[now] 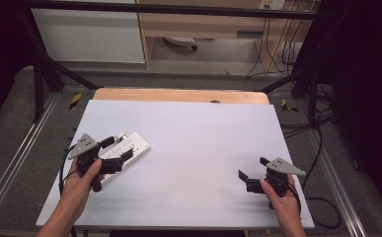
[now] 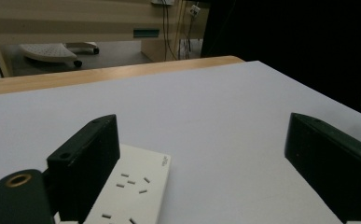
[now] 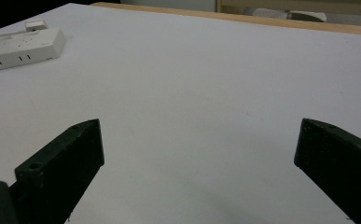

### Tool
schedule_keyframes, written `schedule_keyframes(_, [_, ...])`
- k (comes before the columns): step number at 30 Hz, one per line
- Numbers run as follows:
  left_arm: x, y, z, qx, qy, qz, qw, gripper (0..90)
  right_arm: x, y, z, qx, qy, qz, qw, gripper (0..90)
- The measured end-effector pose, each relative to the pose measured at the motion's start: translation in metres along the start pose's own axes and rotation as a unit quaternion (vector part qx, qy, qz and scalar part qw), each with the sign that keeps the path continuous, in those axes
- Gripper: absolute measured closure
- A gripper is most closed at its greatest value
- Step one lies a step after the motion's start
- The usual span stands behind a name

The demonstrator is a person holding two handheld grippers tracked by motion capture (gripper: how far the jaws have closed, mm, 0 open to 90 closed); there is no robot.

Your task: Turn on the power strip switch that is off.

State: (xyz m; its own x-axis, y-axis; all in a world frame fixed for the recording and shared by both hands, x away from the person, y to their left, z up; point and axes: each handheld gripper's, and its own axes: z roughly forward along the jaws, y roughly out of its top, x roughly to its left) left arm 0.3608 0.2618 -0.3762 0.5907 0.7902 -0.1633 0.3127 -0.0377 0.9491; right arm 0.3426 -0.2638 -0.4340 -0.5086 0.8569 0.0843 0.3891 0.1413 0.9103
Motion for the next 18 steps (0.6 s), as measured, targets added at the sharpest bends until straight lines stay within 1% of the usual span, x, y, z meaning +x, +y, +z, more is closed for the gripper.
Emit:
schedule_keyframes(5, [0.002, -0.006, -0.015, -0.008, 0.005, -0.001, 1.0, 9.4, 0.001, 0.0, 0.0, 0.002, 0.001, 0.0, 1.0, 1.9])
schedule_keyframes(6, [0.003, -0.008, -0.017, -0.007, 0.002, -0.003, 1.0, 9.4, 0.001, 0.0, 0.0, 0.002, 0.0, 0.0, 1.0, 1.9])
schedule_keyframes(9, [0.005, -0.013, -0.026, -0.009, 0.006, -0.002, 0.9999, 9.4, 0.0, 0.0, 0.0, 0.002, 0.0, 0.0, 1.0, 1.9])
schedule_keyframes(14, [0.009, -0.024, -0.038, -0.01, 0.013, -0.003, 0.9999, 9.4, 0.0, 0.0, 0.0, 0.001, -0.001, 0.0, 1.0, 1.9])
schedule_keyframes(18, [0.012, -0.034, -0.047, -0.007, 0.019, 0.001, 0.9998, 9.5, 0.0, 0.0, 0.0, 0.0, -0.002, 0.0, 1.0, 1.9])
